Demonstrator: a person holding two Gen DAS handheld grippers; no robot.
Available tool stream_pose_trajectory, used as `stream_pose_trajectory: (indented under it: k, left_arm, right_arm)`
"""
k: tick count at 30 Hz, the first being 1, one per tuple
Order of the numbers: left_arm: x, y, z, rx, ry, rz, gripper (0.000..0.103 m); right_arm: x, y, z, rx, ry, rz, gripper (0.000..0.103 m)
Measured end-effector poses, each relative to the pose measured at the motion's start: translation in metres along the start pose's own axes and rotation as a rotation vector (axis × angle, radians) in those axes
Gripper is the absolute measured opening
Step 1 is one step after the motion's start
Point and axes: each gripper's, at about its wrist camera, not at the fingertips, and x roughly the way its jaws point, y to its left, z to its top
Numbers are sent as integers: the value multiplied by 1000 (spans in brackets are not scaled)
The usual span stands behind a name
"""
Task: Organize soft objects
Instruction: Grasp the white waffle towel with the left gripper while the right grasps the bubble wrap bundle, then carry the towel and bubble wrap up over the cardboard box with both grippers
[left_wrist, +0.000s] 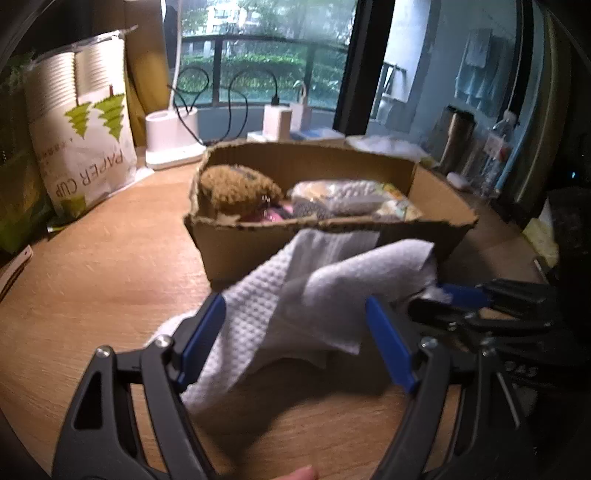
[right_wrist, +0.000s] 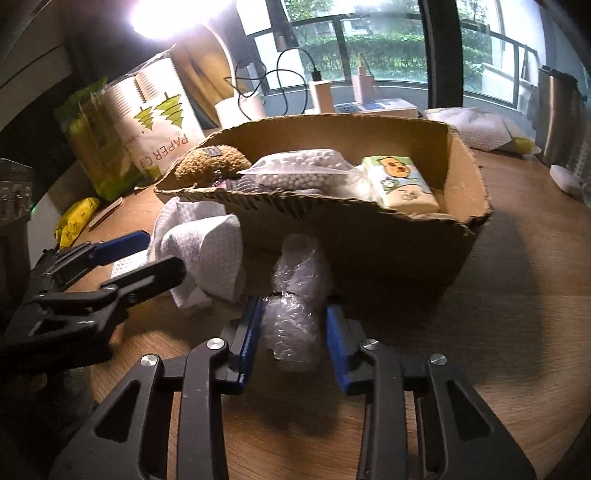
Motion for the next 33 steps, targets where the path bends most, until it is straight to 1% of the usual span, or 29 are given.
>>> stream_pose_trajectory:
  k: [4,8,11,13,14,16,17,18,19,23,26,33]
  left_arm:
    - [15,0,-2,-4,40,22,80]
    - [28,1,-5,-18,89,22,80]
    - [27,2,-5,-19,82,0,78]
    - [27,2,-5,-16,82,-18,54]
    - [29,1,-6,-13,95,-22,51]
    - [28,1,-6,-15,96,-39,38]
    - [27,1,-7,-13,93,-44,37]
    - [26,0,-7,-11,90,-51,31]
    - [24,0,-7,-7,84,-60,22]
    - [17,-1,-10,-7,78,-87,18]
    - [5,-1,-10,-12,54,-105,18]
    - [-24,0,-7,-17,-4,-120,18]
  right_arm:
    - [-4,-8,-3,8,-5,6,35]
    - [-6,-12,-4,13,-8,11,35]
    - [-7,-15,-6,17,-11,14,35]
    - [-7,-14,-5,16,-12,13,35]
    - [-8,-14,-5,16,-13,12,35]
    - [-9,-14,-6,15,-14,11,35]
    - [-9,-14,-6,17,-17,11,35]
    - [-9,-14,-6,16,-17,10,35]
    - [-10,-14,-6,15,-18,9,35]
    - [-14,-13,-8,11,-24,3,35]
    - [-17,-12,-9,12,-31,-3,35]
    - [-30,-11,-8,8,-59,-19,35]
